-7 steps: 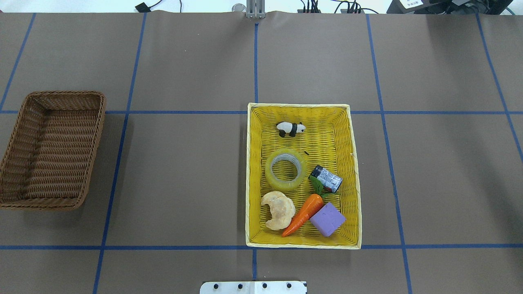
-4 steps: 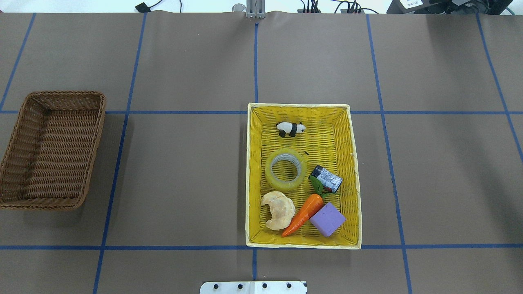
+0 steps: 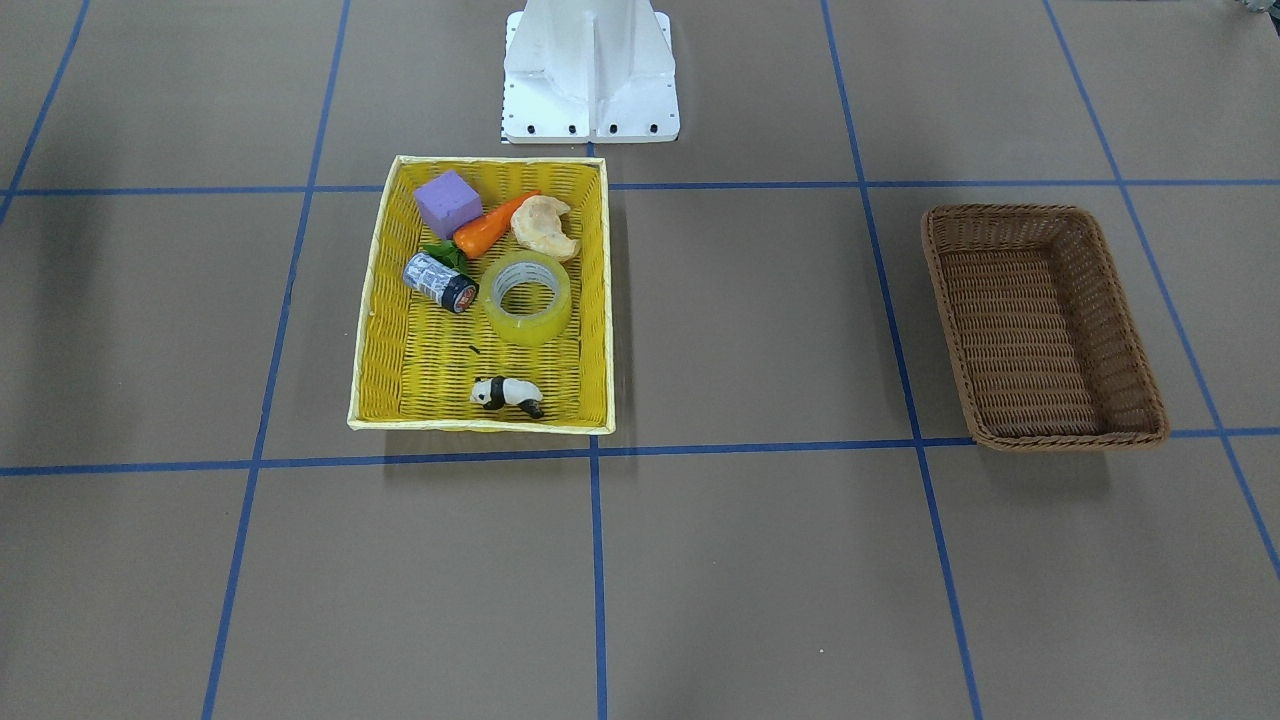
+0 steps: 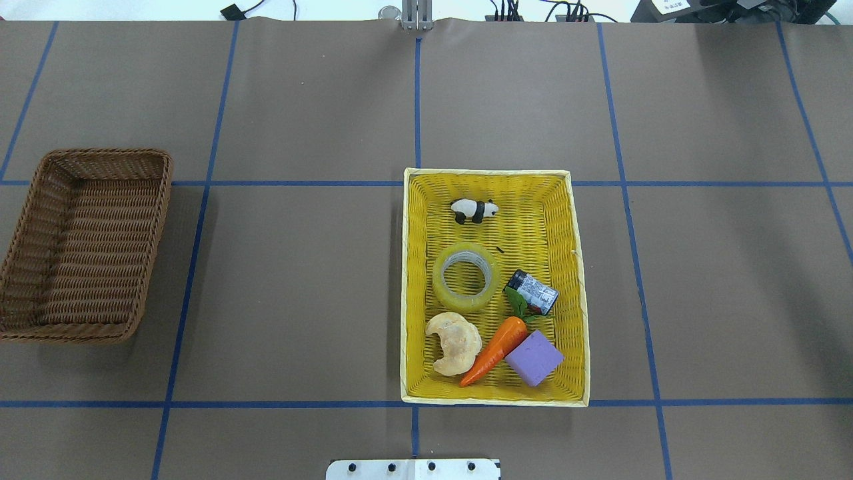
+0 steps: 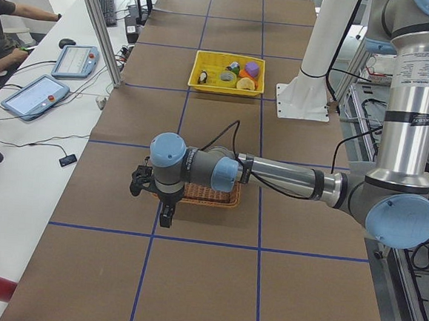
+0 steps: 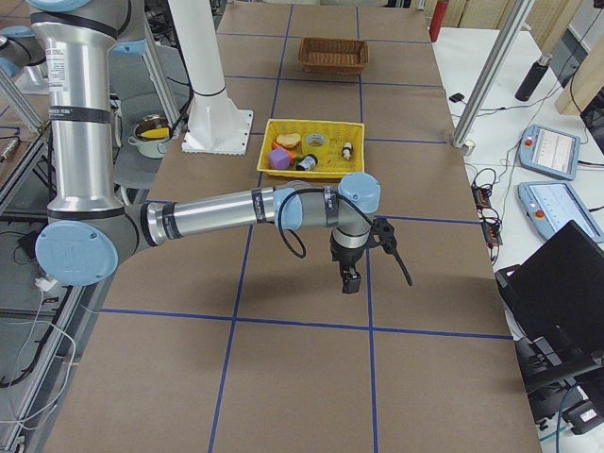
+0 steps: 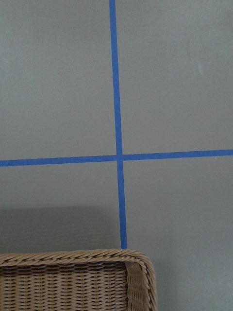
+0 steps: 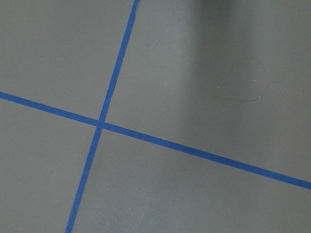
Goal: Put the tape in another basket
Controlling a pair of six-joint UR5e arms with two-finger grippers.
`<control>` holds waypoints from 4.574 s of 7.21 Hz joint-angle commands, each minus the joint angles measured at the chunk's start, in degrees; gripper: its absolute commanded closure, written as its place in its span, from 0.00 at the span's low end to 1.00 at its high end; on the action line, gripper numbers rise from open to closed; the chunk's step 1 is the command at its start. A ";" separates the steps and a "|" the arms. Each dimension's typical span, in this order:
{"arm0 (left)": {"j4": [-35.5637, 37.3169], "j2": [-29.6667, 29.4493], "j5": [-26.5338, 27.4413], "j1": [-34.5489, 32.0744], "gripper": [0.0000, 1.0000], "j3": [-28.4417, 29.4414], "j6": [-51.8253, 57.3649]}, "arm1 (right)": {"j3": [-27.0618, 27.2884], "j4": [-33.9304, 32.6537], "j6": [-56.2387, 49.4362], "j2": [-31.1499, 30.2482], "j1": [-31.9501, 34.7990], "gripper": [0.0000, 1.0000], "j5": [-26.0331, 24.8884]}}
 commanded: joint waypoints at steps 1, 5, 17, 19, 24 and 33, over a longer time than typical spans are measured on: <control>-0.10 0.04 0.02 0.00 0.02 0.10 -0.04 | -0.08 0.03 0.05 0.03 -0.01 0.00 0.19; -0.01 0.13 -0.07 0.00 0.02 0.01 -0.04 | 0.36 0.99 0.05 0.99 -2.11 0.00 5.00; 0.16 2.85 -0.25 0.09 0.02 0.28 0.14 | 4.58 11.98 39.12 26.12 -40.93 0.00 -8.48; 0.16 2.85 -0.25 0.09 0.02 0.63 0.05 | 1.70 11.37 39.69 29.02 -47.01 0.00 -13.66; 0.08 2.85 -2.36 0.18 0.02 2.56 -0.04 | -3.94 12.33 42.66 31.32 -48.96 0.00 -14.14; 0.07 2.85 -2.36 0.18 0.02 2.56 -0.04 | -11.15 17.96 47.42 33.95 -50.11 1.00 -13.08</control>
